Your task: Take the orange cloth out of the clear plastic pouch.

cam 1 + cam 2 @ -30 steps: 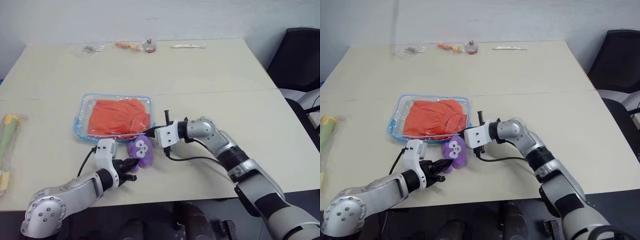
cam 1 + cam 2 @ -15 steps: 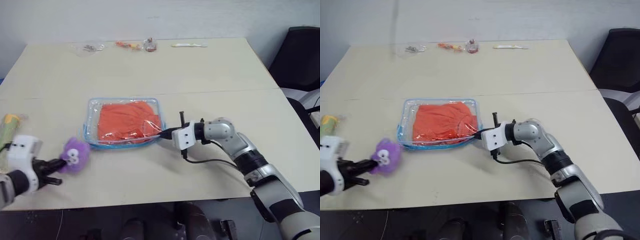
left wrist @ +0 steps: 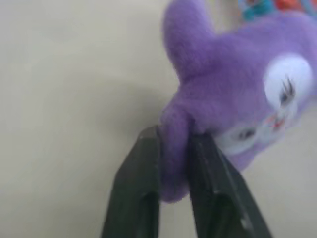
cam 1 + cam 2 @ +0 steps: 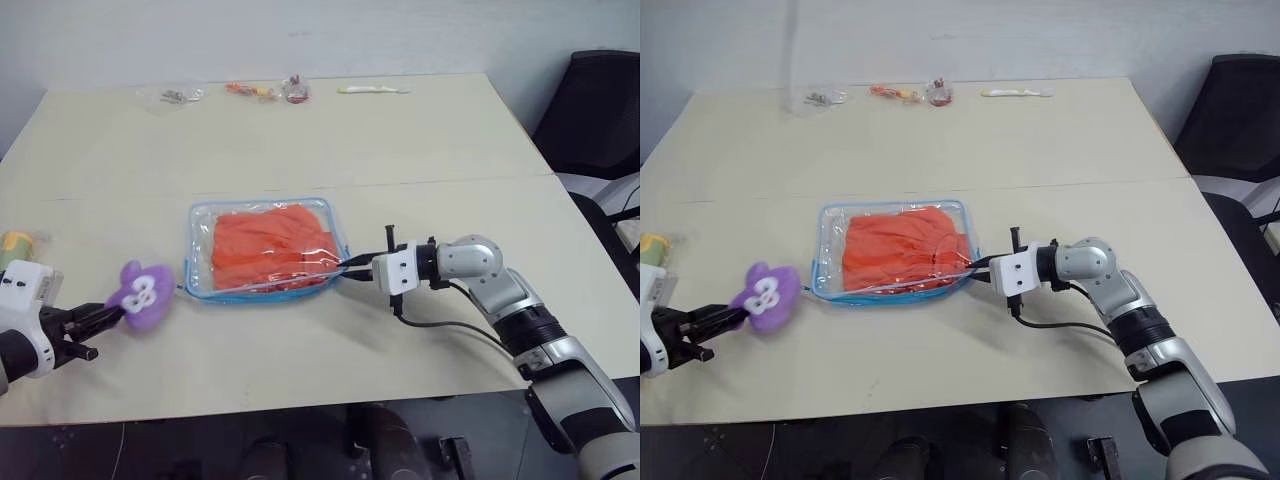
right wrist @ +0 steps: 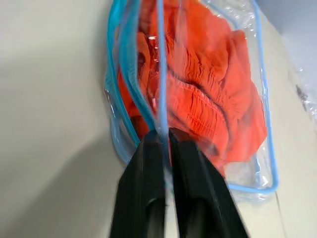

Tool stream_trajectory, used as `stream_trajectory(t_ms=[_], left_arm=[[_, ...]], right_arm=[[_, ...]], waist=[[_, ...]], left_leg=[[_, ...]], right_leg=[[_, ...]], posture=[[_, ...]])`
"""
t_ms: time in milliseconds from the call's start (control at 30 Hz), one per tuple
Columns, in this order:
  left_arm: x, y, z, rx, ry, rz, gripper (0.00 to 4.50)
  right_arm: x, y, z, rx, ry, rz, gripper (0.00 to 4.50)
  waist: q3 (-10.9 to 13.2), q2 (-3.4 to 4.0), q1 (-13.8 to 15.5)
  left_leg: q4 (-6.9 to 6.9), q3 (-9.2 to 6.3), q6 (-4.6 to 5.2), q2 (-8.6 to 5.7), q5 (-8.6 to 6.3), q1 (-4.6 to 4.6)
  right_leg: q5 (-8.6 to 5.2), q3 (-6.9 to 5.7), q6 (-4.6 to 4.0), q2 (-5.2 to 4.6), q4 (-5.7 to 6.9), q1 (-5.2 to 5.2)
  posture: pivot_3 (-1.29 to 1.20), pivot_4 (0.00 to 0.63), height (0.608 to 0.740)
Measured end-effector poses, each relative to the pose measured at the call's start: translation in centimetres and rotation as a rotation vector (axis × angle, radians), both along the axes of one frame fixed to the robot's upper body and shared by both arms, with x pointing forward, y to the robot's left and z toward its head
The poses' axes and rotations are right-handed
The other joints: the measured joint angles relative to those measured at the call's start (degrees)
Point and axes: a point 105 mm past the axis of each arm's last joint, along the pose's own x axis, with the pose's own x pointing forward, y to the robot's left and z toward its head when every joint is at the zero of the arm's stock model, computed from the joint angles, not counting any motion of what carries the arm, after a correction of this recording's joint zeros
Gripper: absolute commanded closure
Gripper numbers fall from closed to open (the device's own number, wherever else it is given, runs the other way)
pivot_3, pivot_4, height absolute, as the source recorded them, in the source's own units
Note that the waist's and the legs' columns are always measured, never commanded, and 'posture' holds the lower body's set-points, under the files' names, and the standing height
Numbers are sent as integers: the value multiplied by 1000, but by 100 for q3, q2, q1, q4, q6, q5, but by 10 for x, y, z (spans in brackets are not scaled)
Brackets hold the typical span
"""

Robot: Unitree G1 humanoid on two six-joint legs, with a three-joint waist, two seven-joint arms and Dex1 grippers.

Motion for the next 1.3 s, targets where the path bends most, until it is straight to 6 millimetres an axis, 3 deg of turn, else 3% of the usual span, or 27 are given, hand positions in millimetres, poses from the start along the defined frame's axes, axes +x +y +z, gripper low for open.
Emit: stream_trajectory(t_ms=[200, 267, 400, 500, 567, 667, 867, 1033, 1133, 1300], left_arm=[[-7, -10, 2, 37, 4, -80, 630], [-11, -12, 10, 78, -28, -139, 21], [-6, -23, 53, 153, -175, -285, 21], [2, -67, 86, 371, -276, -556, 21], [4, -90, 78, 501, -266, -705, 21], [11, -104, 48, 591, -223, -821, 21], [32, -98, 7, 763, -224, -842, 21], [60, -105, 7, 808, -344, -777, 21], [64, -111, 5, 790, -368, -775, 668], [65, -112, -2, 745, -343, -759, 2256]], right_arm=[[-9, 3, 2, 54, 62, -13, 1088], [-16, 1, 5, 90, 119, -20, 1082], [-32, -8, 21, 172, 263, -30, 1082], [-59, -28, 25, 185, 483, -37, 1082], [-75, -29, 28, 199, 585, -19, 1082], [-86, -28, 27, 232, 663, -33, 1082], [-89, -27, 28, 259, 677, -87, 1082], [-91, -26, 26, 280, 680, -108, 1082], [-91, -26, 24, 283, 681, -119, 1082], [-90, -26, 23, 283, 677, -129, 1082]], waist=[[1, 0, 7], [1, -1, 21], [1, -2, 71], [1, -2, 202], [0, 6, 191], [3, 7, 92], [4, 2, 57], [5, -5, 164], [4, -7, 185], [4, -9, 179]], left_leg=[[-1, -3, 0, -1, -1, -8], [0, -7, 0, -1, -1, -11], [9, -14, 3, -4, -3, -17], [13, -44, 10, -11, -8, -31], [0, -40, 18, -15, -12, -39], [-4, 2, 18, -13, -13, -32], [-3, 8, 17, -12, -13, -31], [7, 11, 21, -17, -15, -36], [8, 11, 22, -18, -14, -36], [13, 12, 23, -16, -14, -33]], right_leg=[[0, -1, 0, -2, -3, -4], [0, -5, 0, -2, -5, -4], [0, -9, 0, -3, -1, -3], [1, -10, 0, -12, -14, 4], [6, -10, 8, -10, -18, 3], [11, -11, 15, 5, -19, -1], [11, -10, 13, 11, -14, -3], [13, -9, 14, 9, -9, -4], [13, -10, 15, 8, -9, -4], [13, -9, 15, 9, -3, -3]], posture=[[0, 150, 740], [0, 150, 740], [0, 150, 740], [0, 150, 740], [0, 150, 740], [0, 150, 740], [0, 150, 740], [0, 150, 740], [0, 150, 740], [0, 150, 740]])
